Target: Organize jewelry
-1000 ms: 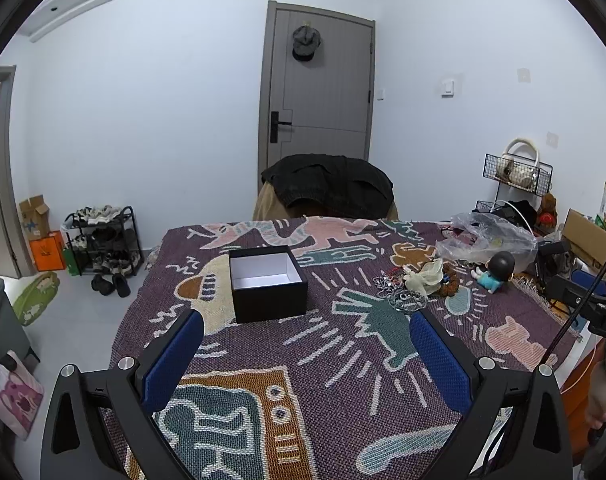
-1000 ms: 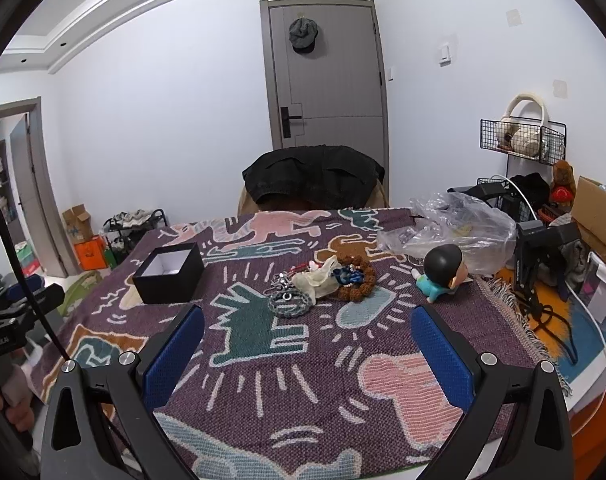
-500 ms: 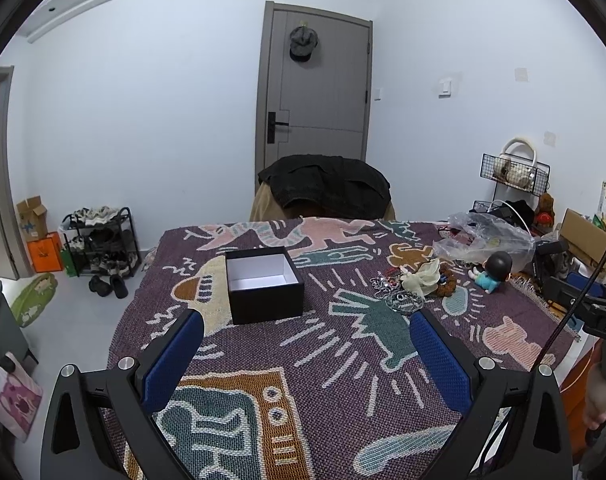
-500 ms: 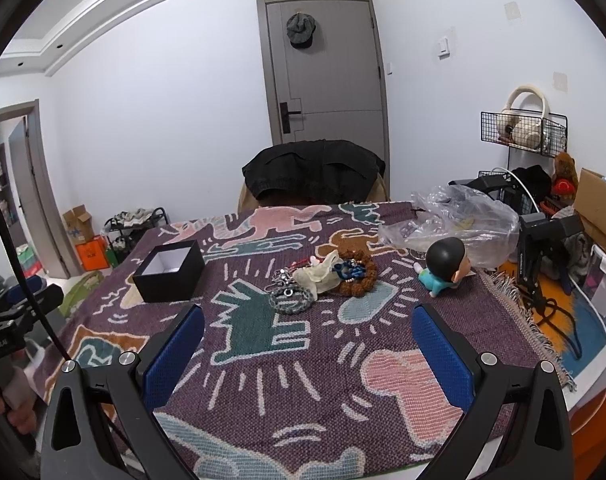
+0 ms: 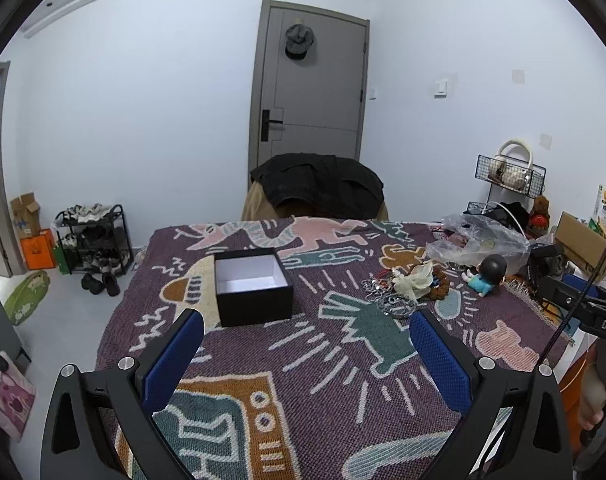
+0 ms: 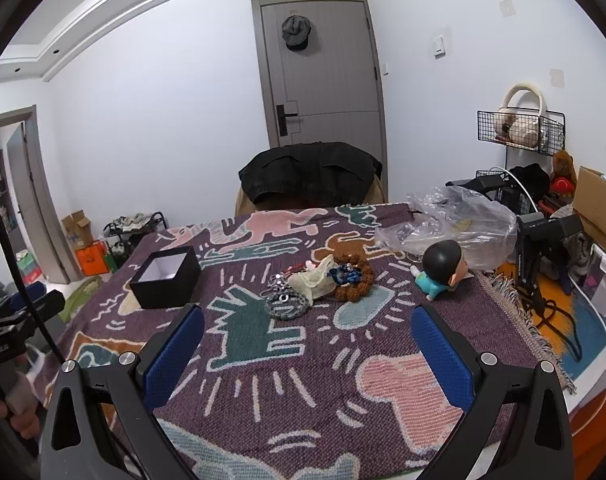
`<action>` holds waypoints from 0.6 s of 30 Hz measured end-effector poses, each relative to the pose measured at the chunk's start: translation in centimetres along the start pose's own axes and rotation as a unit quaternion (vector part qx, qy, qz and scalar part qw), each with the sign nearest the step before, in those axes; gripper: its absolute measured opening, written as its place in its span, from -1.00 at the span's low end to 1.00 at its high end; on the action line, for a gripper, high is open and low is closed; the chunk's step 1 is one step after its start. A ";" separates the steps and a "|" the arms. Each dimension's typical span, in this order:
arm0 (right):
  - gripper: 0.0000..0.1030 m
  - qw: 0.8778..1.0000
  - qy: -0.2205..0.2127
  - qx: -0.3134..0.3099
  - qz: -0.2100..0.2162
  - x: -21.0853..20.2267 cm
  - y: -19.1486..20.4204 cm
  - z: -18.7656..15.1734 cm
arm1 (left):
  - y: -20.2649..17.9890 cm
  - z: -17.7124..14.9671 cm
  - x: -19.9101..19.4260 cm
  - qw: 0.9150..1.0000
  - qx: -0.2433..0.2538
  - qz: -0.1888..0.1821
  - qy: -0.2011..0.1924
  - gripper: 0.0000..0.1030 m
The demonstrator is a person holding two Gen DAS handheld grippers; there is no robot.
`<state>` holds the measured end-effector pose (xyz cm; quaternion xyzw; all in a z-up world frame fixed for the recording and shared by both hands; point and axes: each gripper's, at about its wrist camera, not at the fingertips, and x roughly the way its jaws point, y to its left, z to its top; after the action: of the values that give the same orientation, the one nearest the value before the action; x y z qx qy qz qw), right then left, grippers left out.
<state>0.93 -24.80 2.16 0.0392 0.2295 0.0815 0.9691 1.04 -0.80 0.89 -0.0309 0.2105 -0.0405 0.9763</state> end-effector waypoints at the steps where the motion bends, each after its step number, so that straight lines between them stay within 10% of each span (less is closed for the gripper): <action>1: 1.00 1.000 0.002 0.006 0.003 0.1 -0.4 0.2 | -0.2 0.2 0.1 1.000 0.004 -0.001 -0.003 1.00; 18: 1.00 0.998 0.004 0.057 0.026 3.4 -2.3 2.9 | -3.3 2.3 4.4 0.998 0.024 -0.053 0.010 1.00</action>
<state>5.58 -26.58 3.02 0.1005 0.2366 0.0938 0.9618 5.83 -4.42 1.47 -0.0179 0.2175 -0.0975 0.9710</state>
